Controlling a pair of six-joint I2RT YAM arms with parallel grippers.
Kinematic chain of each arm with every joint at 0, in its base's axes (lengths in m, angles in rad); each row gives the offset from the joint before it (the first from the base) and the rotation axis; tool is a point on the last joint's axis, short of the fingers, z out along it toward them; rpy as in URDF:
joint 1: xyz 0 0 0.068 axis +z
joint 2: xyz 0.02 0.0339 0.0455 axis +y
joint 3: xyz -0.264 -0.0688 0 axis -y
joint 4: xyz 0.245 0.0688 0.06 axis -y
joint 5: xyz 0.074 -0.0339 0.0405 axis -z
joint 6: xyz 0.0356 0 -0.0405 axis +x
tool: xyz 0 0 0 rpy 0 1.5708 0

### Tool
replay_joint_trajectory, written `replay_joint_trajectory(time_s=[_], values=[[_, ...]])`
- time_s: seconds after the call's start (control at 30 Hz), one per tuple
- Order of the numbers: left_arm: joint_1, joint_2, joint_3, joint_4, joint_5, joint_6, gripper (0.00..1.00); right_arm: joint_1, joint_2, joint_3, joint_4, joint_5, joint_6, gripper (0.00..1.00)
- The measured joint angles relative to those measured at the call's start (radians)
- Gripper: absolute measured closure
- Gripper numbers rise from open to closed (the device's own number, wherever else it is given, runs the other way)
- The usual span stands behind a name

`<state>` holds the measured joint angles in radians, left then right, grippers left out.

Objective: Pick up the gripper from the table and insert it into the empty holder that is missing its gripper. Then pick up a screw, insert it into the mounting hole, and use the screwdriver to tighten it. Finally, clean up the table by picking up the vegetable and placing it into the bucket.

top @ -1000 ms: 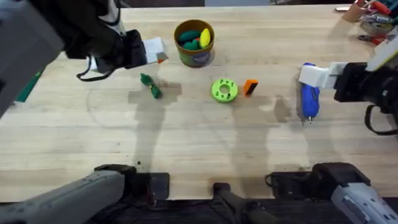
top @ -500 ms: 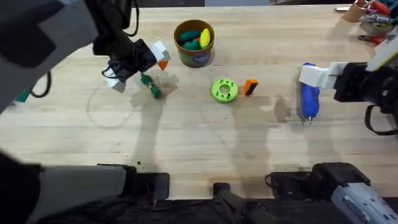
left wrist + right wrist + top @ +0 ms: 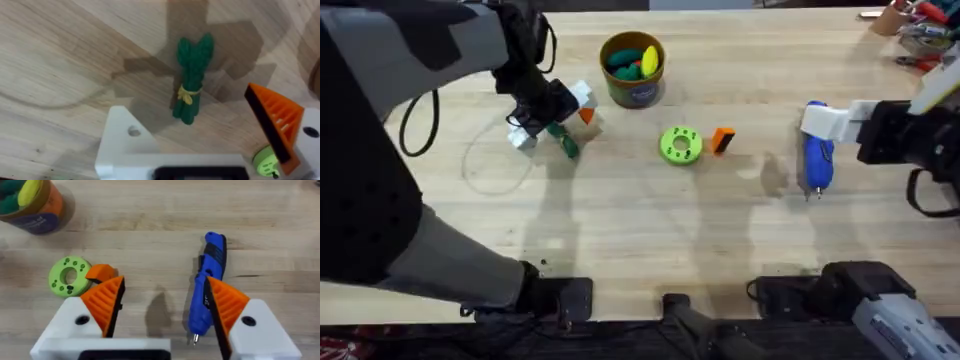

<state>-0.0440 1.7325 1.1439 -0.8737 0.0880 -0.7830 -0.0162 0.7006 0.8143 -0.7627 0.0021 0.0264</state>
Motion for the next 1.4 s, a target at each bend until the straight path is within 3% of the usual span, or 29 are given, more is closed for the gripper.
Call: replay_joint_trajectory(time_s=[0.13,0.73,0.77,0.9,0.97,1.0,1.4], values=[[0.047,0.001,0.0,-0.002,-0.016,0.029,0.088,0.0,0.0,0.0,0.0,0.0,0.0,0.083],[0.045,0.051,0.002,-0.008,-0.033,0.073,0.203,0.0,0.0,0.0,0.001,0.0,0.0,0.083],[0.045,0.051,0.002,-0.005,-0.031,0.072,0.243,0.0,0.0,0.0,0.0,0.0,0.0,0.083],[0.043,0.051,0.004,0.004,-0.031,0.071,0.588,0.0,0.0,0.0,0.0,0.0,0.0,0.083],[0.042,0.051,0.008,0.007,-0.028,0.073,0.898,0.0,0.0,0.0,0.0,0.0,0.0,0.083],[0.042,0.051,0.009,0.007,-0.029,0.077,0.971,0.0,0.0,0.0,0.0,0.0,0.0,0.083],[0.041,0.051,0.01,0.009,-0.029,0.076,0.998,0.0,0.0,0.0,0.0,0.0,0.0,0.083]])
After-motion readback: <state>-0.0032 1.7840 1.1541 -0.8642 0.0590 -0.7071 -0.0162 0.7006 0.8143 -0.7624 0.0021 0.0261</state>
